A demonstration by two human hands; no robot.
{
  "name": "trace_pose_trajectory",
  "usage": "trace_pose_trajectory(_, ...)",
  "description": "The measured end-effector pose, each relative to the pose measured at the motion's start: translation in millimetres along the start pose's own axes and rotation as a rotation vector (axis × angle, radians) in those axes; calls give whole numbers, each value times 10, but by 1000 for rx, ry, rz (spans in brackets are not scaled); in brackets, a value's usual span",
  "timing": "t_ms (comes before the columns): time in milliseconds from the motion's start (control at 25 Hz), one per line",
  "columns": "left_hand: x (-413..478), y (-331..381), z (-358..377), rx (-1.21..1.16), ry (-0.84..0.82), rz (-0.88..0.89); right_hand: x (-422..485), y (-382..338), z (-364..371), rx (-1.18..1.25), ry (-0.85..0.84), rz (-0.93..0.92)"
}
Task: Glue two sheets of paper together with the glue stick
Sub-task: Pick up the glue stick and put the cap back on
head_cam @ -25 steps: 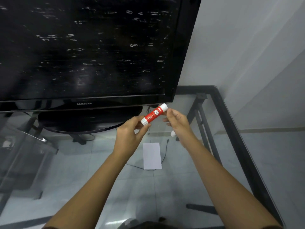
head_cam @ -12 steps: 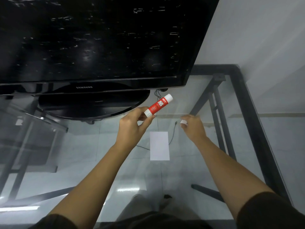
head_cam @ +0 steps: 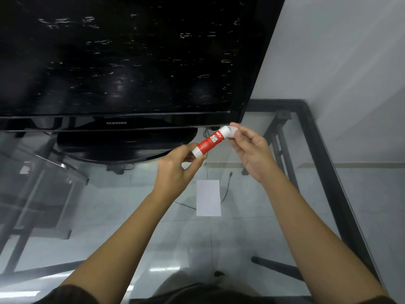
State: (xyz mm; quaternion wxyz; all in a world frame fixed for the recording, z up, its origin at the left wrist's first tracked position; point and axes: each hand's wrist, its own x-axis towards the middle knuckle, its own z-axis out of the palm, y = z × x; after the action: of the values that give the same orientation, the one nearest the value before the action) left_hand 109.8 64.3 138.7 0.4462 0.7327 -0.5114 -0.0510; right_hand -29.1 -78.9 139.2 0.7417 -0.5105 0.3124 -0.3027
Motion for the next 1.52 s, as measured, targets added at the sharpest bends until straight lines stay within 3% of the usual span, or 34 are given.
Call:
trace_pose_trajectory(280,-63,107,-277,94,-81,132,-234,-420,0,-424,-94,-101)
trace_pose_trajectory(440,-113,130,-375,124,-115,166,-327,-561,26,-532,-152,-121)
trace_pose_trajectory(800,-228,226,-364,87,-21,187,-440,-651,107,-578,-173,-153)
trace_pose_trajectory(1040,-155,318,-228,-5,88,173,-444,-416,187,-252,-59,-77)
trace_pose_trajectory(1240,-45,93,-31,16,-136,5,-336,-143,185,-206,64,1)
trace_pose_trajectory(1520,-360,-646,367,277,-420,-213,-188,358,9,-905,208,-72)
